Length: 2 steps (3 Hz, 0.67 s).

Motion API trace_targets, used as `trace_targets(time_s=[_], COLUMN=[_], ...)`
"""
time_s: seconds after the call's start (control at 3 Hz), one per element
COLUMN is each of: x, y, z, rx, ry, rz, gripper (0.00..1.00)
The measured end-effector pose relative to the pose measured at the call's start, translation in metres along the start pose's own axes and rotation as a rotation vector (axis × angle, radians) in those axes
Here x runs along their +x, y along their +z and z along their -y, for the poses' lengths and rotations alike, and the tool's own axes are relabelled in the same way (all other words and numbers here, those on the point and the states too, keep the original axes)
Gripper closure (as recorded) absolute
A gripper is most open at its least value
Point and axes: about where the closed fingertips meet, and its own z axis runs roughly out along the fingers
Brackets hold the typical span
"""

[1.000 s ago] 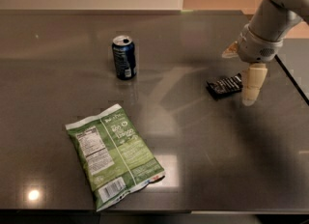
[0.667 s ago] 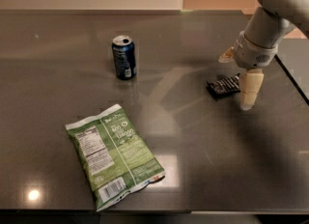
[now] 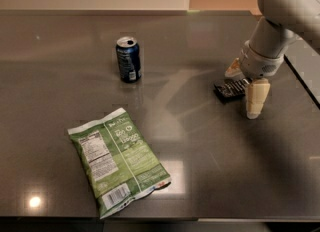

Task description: Pick rxbar chocolate

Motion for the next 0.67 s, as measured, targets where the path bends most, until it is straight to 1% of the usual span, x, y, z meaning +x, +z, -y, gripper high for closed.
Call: trace_targets(time_s=[0.33, 0.67], x=[-0.0005, -0.0012], y=[-0.0005, -0.0054], z=[0.0013, 0.0022], rx=[-0.012, -0.013], ry=[-0.009, -0.010], rz=[0.002, 0.003], gripper=[0.41, 0.64])
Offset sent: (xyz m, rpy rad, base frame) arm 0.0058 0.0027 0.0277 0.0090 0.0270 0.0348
